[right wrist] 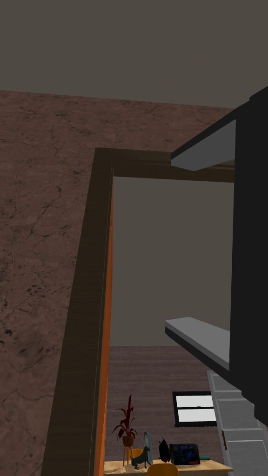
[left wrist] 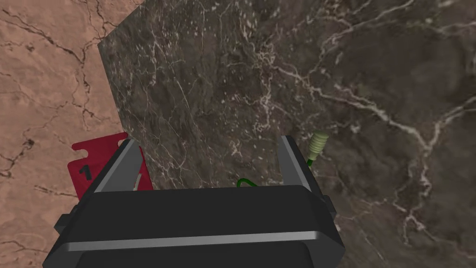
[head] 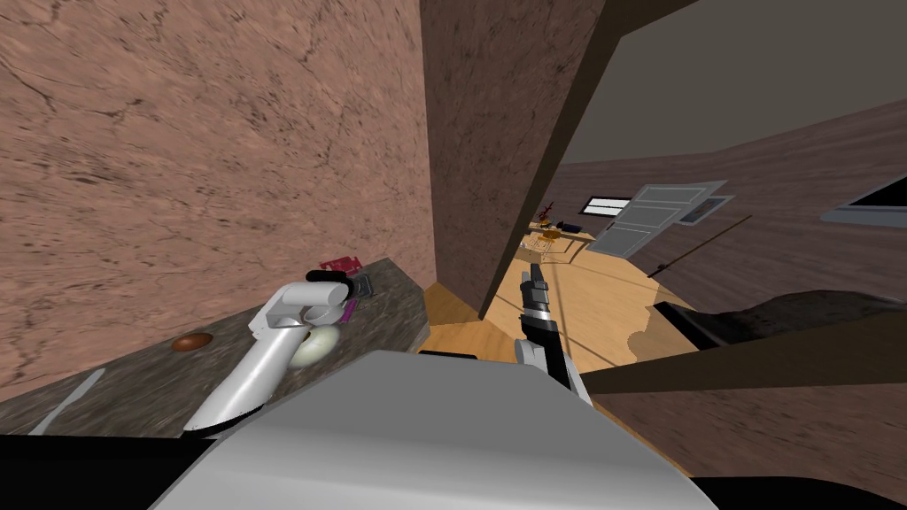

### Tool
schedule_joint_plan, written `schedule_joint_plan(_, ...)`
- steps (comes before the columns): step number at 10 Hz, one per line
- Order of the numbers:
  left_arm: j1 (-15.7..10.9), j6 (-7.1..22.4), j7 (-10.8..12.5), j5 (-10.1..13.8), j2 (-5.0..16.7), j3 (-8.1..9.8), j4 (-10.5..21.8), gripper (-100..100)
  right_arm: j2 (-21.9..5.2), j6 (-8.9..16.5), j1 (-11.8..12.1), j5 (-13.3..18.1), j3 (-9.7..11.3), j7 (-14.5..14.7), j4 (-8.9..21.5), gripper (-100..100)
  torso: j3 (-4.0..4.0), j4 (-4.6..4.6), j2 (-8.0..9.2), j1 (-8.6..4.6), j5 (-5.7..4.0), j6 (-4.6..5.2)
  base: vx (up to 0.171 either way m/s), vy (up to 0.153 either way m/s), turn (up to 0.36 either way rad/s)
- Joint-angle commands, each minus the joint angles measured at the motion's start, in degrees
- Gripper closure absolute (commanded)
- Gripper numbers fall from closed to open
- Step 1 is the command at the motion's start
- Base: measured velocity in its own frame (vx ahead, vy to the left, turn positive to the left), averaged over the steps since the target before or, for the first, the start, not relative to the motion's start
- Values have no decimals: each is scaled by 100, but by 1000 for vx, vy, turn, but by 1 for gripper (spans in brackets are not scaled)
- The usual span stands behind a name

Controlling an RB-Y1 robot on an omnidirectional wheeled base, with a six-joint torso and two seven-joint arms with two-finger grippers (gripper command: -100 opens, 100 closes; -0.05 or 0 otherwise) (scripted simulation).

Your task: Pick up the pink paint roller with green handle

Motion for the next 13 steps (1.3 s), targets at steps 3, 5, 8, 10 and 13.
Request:
schedule_joint_plan(3, -155, 471, -15, 178, 129, -96, 190, -100, 0, 0, 0, 0, 0, 0, 0, 0, 0, 0, 0, 0, 0, 0, 1, 15, -19)
schedule_joint_plan(5, -327, 868, -50, 390, 286, -239, 427, -100, 0, 0, 0, 0, 0, 0, 0, 0, 0, 0, 0, 0, 0, -1, 1, 20, -22)
schedule_joint_plan(8, -459, 1285, -96, 565, 410, -390, 653, -100, 0, 0, 0, 0, 0, 0, 0, 0, 1, 0, 2, 3, 1, -1, -4, 25, -14)
schedule_joint_plan(10, -543, 1591, -146, 699, 494, -536, 858, -100, 0, 0, 0, 0, 0, 0, 0, 0, 1, 0, 2, 9, 2, -2, 4, 43, -11)
schedule_joint_plan(13, -567, 1864, -204, 821, 535, -722, 1112, -100, 0, 0, 0, 0, 0, 0, 0, 0, -2, -1, -4, 9, 3, -2, 16, 45, -4)
